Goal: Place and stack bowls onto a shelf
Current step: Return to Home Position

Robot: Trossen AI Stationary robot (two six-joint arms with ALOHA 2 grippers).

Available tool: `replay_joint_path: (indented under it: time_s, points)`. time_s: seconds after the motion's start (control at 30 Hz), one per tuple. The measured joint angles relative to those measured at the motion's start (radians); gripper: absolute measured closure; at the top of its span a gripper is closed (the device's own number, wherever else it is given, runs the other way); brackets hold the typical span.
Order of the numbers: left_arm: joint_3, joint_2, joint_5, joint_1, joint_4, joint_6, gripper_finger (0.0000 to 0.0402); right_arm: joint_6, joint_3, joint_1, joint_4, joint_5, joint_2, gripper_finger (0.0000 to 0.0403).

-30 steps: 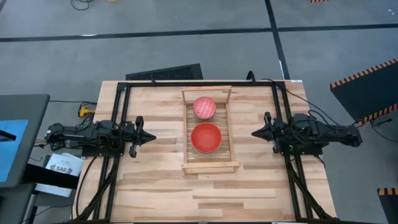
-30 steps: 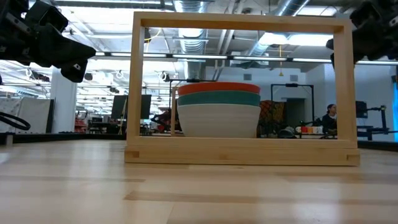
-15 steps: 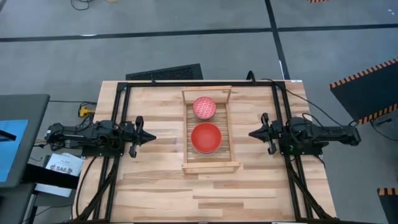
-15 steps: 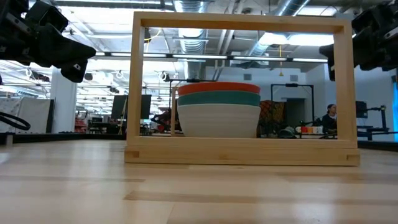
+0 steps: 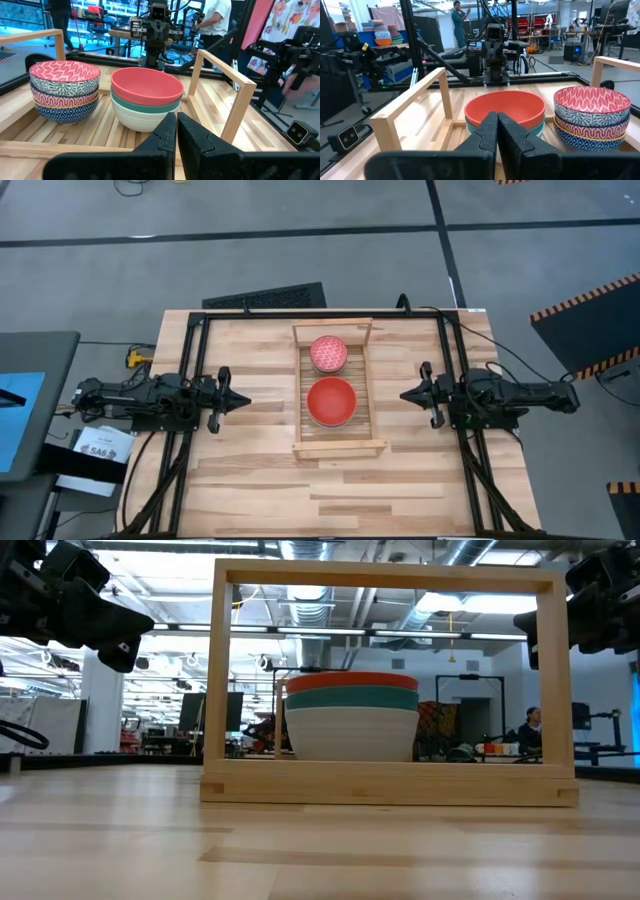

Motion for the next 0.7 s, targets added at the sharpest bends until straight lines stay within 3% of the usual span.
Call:
replay_joint_path:
  time_s: [0.7]
  points:
    - [0.0,0.0,-0.001,0.0,0.0,0.0,0.0401,0.002,-0.002,0.0,0.007,0.0,0.0,0.0356]
